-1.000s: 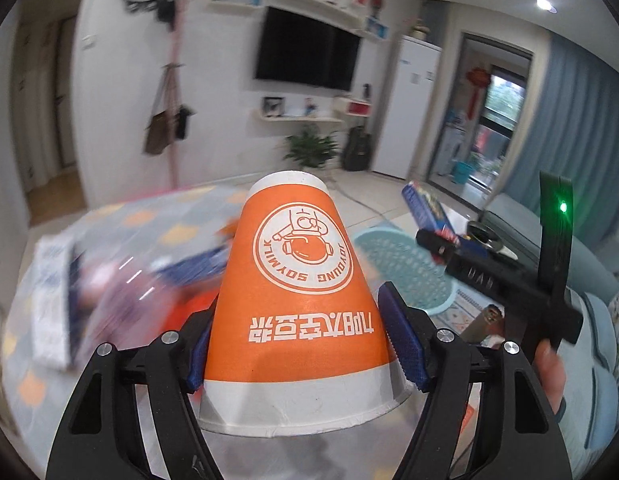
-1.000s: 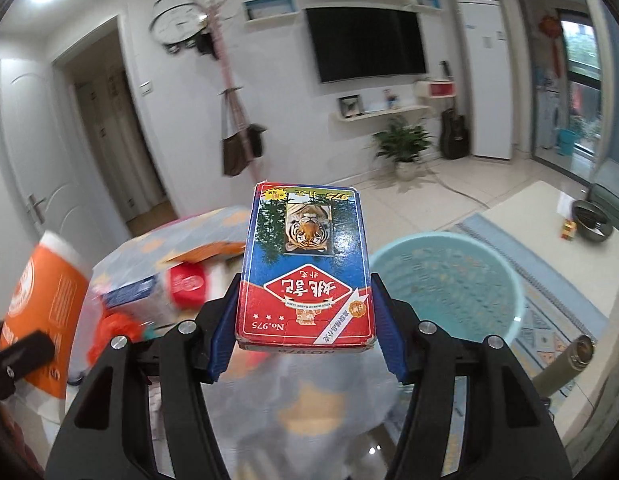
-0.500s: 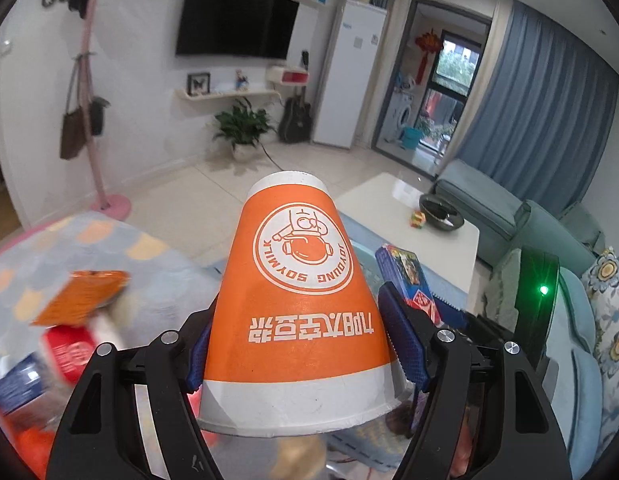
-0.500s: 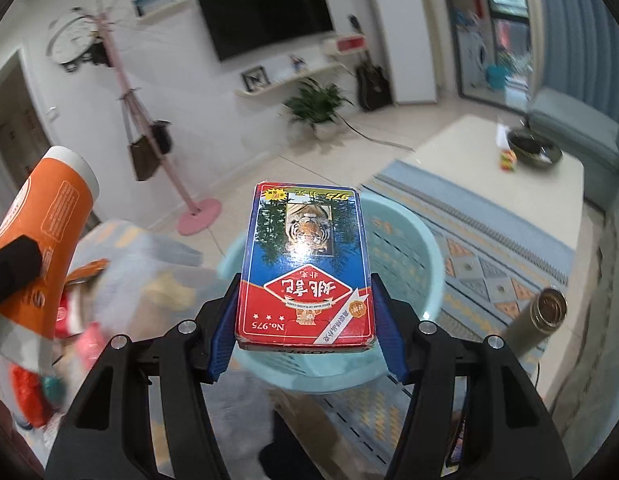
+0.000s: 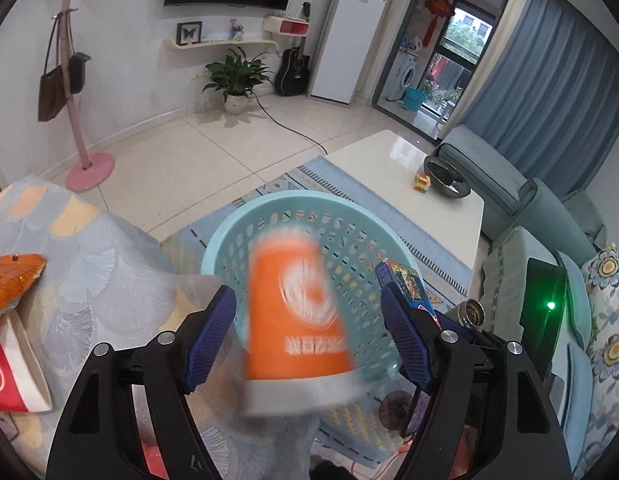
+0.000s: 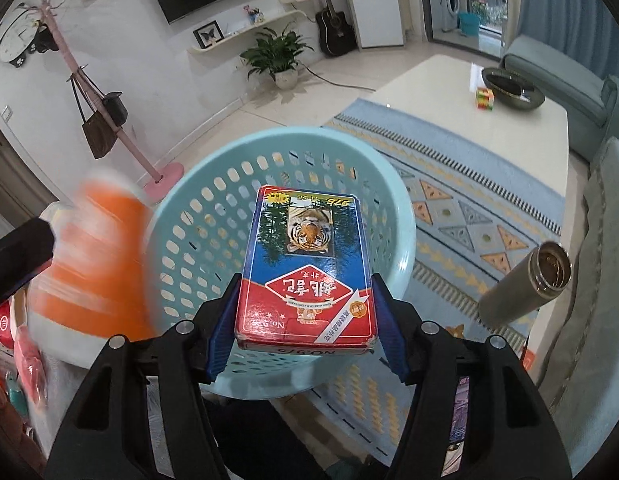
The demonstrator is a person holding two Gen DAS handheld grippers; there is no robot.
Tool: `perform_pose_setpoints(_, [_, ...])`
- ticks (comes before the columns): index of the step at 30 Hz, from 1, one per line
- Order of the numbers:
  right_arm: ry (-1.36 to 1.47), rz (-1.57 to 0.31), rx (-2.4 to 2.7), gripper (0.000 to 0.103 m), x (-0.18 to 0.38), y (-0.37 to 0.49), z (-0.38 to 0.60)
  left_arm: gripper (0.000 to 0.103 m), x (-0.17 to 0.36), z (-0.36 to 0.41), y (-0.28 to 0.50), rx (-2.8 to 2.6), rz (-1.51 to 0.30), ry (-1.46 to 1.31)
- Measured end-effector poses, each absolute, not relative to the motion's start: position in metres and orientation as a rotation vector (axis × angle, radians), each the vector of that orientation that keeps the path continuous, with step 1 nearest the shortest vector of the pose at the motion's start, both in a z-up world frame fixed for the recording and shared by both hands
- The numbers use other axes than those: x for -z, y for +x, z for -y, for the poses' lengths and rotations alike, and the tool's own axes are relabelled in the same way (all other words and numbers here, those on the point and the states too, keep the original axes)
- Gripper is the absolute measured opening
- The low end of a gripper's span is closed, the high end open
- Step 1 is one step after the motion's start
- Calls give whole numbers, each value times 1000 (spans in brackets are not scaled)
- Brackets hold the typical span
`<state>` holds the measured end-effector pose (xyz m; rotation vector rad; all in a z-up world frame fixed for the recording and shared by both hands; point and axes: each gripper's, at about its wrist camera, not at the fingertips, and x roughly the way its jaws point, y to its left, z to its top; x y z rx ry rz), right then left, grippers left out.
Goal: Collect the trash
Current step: 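Carry both items over the blue basket and open both tools to drop them, then grasp the clear plastic bottle with the left tool while the right tool grasps the red bag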
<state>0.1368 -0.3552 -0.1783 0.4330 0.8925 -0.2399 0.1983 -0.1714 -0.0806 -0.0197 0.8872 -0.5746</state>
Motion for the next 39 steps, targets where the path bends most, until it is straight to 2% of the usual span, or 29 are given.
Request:
perform_pose_setpoints(12, [436, -825, 176, 60, 146, 115, 346, 77, 40, 132, 153, 547, -792, -81])
perform_pose_setpoints(16, [378, -767, 124, 59, 119, 101, 321, 77, 19, 106, 119, 521, -719, -77])
perform_pose_setpoints(18, [344, -729, 88, 55, 103, 93, 303, 77, 10, 93, 104, 504, -688, -78])
perform_pose_setpoints(27, [198, -636, -80, 55, 52, 65, 209, 80, -27, -9, 38, 374, -554, -111])
perform_pose_setpoints(33, [120, -639, -194, 55, 43, 59, 143, 85, -29, -83, 12, 227, -525, -67])
perform_pose_setpoints(39, [79, -686, -326, 55, 56, 51, 79, 87, -5, -138, 8, 158, -605, -42])
